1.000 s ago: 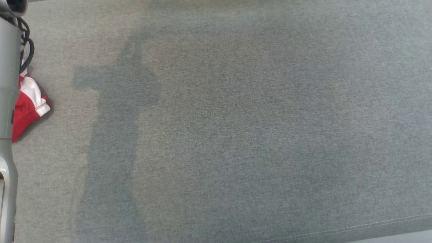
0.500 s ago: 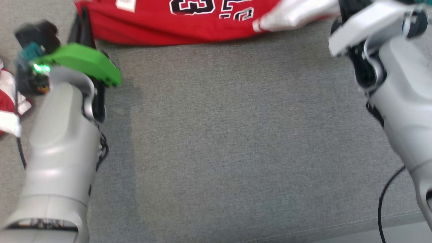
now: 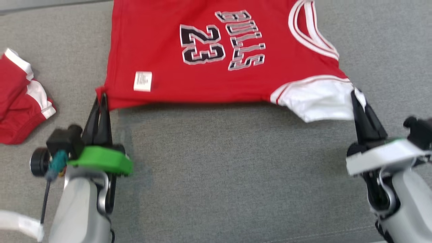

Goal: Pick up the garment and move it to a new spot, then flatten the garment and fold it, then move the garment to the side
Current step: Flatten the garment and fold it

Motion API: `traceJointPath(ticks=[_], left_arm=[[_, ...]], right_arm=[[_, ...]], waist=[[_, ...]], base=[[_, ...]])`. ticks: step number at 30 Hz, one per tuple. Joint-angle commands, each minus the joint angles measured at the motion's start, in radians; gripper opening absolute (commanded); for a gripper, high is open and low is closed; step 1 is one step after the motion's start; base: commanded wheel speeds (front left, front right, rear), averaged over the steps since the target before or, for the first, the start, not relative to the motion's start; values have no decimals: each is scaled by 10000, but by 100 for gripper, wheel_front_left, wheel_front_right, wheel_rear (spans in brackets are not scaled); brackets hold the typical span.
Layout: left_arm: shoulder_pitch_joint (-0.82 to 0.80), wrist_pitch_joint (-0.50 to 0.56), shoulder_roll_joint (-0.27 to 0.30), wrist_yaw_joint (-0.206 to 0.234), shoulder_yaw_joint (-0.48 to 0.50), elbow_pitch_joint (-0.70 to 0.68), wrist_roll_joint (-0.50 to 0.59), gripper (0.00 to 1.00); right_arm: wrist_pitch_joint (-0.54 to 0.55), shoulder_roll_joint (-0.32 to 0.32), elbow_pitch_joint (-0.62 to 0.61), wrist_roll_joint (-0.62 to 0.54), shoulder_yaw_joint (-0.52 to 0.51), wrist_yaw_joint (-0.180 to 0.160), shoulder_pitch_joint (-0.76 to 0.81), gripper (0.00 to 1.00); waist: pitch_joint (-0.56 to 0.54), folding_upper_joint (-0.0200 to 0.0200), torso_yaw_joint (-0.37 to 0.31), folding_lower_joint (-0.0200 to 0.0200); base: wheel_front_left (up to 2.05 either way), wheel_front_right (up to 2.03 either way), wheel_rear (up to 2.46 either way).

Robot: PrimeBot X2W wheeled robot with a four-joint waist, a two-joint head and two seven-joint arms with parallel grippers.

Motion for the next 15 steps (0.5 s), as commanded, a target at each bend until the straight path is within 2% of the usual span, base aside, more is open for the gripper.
traceJointPath(ticks=[1, 10, 15], left_arm=[[594, -4, 27, -21, 135, -400, 191, 0], [3580, -4, -199, 207, 586, -2817, 558, 0], [4407, -4, -261, 244, 412, -3070, 586, 0]], right_arm=[[-25, 46, -386, -212, -155, -14, 518, 0], [-26, 500, -2114, -837, -1199, -16, 3718, 0], [202, 565, -2481, -960, -1443, -16, 4423, 0]], waist=[[-446, 0, -51, 0], [-1271, 0, 119, 0], [-1394, 0, 180, 0]], base=[[0, 0, 0], [0, 0, 0], [0, 0, 0]])
